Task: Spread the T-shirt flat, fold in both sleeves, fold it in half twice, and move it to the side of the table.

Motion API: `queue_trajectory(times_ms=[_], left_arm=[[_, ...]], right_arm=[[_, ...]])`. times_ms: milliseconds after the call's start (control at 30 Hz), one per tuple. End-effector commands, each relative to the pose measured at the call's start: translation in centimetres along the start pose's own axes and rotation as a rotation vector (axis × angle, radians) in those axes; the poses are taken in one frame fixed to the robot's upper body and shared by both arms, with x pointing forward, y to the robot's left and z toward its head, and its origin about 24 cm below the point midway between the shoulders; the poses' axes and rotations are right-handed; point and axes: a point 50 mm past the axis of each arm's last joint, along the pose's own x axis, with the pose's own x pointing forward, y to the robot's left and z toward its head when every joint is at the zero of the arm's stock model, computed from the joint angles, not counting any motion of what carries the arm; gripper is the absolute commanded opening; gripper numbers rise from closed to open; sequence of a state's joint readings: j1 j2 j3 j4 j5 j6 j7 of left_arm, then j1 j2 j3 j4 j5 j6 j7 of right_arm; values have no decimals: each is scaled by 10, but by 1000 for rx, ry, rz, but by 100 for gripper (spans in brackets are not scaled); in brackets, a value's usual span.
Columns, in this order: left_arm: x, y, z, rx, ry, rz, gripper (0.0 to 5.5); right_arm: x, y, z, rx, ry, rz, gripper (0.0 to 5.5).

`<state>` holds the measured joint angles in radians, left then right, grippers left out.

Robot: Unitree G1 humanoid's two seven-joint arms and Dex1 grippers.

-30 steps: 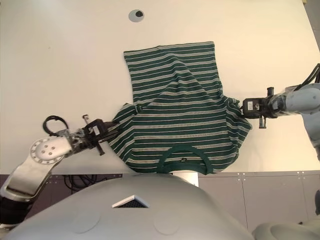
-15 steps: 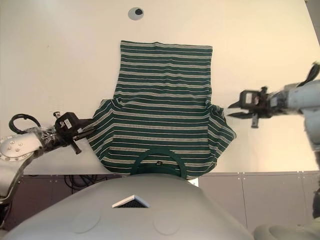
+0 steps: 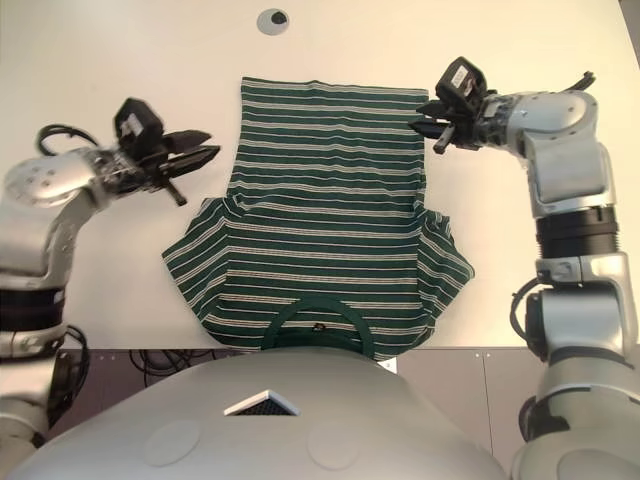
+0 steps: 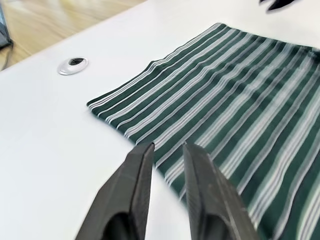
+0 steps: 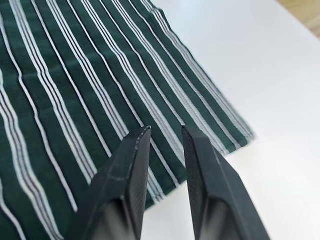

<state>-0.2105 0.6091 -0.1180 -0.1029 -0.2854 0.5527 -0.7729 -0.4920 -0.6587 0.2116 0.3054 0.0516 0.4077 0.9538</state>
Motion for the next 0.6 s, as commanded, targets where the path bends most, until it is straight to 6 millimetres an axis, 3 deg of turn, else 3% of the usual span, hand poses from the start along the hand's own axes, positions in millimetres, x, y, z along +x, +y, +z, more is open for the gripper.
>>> queue_trajectory(times_ms=[33, 133, 233, 367, 467, 600], left_arm=[[40, 6, -7, -25, 56, -64, 100], [59, 11, -22, -23, 129, -70, 100], [65, 20, -38, -19, 203, -41, 100], [73, 34, -52, 0, 287, 54, 100], [81, 49, -47, 24, 296, 194, 100], [82, 66, -33, 1, 247, 371, 100]], right_arm=[[19, 3, -4, -5, 53, 29, 113], [32, 2, -16, -14, 145, 23, 113], [49, 1, -25, -2, 202, -31, 113], [76, 3, -17, -31, 149, -143, 113], [90, -1, 0, -57, 65, -276, 113], [88, -15, 8, -38, 10, -506, 113]])
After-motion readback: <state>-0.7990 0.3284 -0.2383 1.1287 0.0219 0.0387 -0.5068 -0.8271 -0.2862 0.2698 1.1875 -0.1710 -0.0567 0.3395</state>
